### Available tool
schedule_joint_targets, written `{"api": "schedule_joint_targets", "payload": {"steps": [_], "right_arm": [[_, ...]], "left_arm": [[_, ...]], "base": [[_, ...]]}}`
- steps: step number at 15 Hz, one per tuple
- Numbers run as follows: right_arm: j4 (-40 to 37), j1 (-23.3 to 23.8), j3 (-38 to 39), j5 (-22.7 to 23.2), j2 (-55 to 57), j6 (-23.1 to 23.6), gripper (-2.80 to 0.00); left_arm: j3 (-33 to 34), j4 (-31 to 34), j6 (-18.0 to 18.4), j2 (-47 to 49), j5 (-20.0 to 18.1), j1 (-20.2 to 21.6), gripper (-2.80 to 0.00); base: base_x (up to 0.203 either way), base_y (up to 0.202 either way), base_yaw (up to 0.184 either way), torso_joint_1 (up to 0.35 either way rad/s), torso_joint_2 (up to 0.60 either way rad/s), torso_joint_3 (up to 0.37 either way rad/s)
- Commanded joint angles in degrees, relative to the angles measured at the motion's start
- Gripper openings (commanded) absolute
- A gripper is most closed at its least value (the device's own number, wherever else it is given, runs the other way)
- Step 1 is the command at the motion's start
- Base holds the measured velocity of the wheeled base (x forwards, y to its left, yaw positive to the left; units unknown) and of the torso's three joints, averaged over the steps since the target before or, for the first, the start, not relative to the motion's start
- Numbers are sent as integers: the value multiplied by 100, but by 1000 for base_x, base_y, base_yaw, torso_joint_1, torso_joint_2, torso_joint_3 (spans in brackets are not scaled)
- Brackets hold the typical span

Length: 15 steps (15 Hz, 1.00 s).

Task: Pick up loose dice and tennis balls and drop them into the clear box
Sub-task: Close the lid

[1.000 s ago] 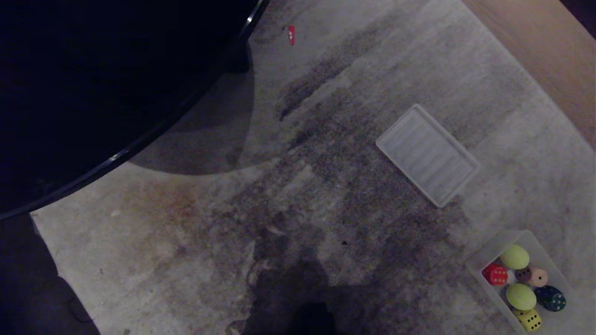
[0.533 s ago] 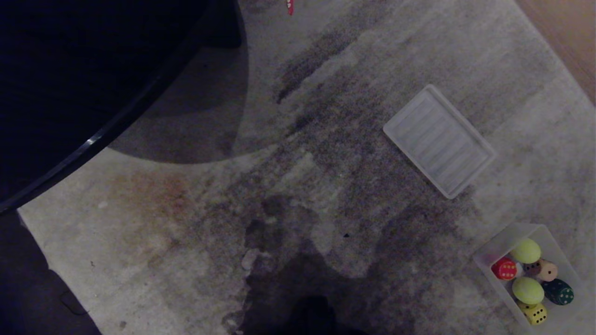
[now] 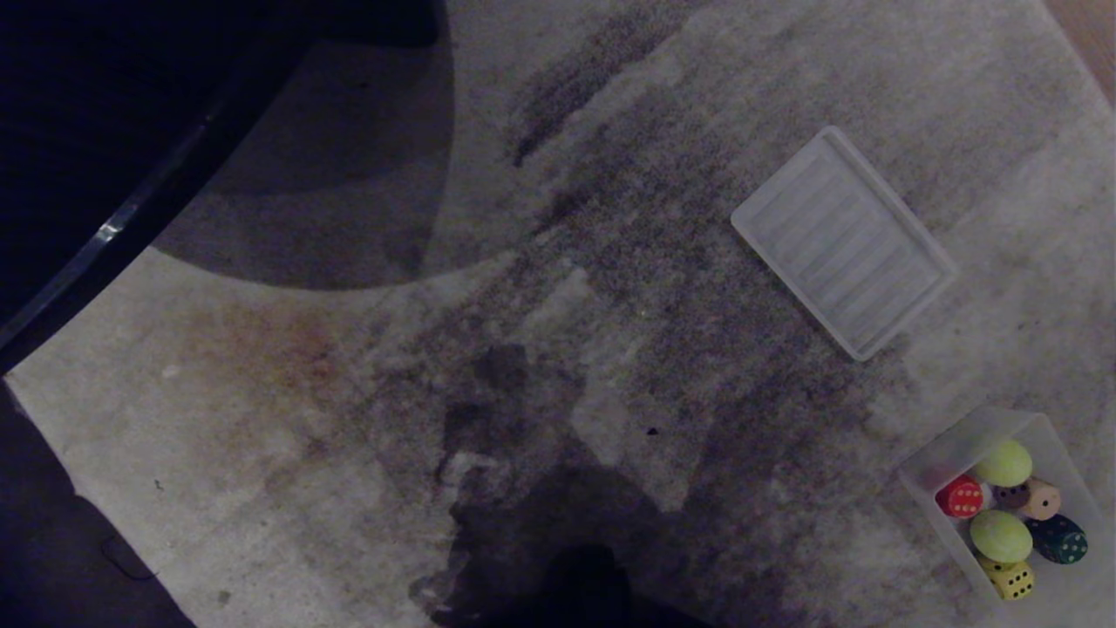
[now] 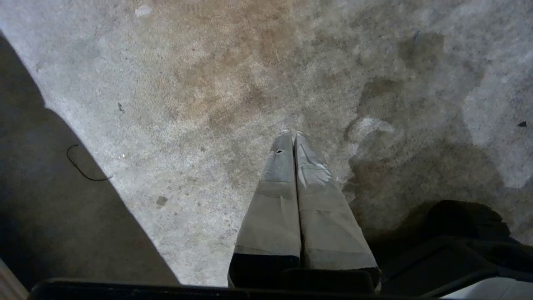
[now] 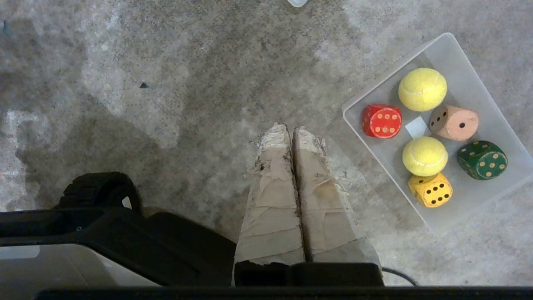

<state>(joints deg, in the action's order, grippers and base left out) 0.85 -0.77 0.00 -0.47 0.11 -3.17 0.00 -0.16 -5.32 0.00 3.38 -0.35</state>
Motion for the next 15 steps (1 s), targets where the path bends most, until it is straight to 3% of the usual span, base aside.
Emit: {"api": "schedule_joint_targets", "payload": {"steps": [1,4,8,10,15], "right_arm": [[3,-2,16,-30,-2,-19,-280],[-308,10,-591,-166,301,-29,-280],[-470,133,-1730,-513,2501,-319,-280],[-24,309,-2047,-776,3781,-604,-280],[2211,555,-2383,-1667,7101,-1457,-280]], "left_arm": [[9,-2,-22,9,5,0,-280],[9,-2,-22,9,5,0,-280],[9,-2,-22,9,5,0,-280],[9,-2,-22,9,5,0,-280],[9,-2,-22,9,5,0,-280]], "base": [[0,0,0,0,0,0],[0,0,0,0,0,0],[0,0,0,0,0,0],[0,0,0,0,0,0],[0,0,0,0,0,0]]}}
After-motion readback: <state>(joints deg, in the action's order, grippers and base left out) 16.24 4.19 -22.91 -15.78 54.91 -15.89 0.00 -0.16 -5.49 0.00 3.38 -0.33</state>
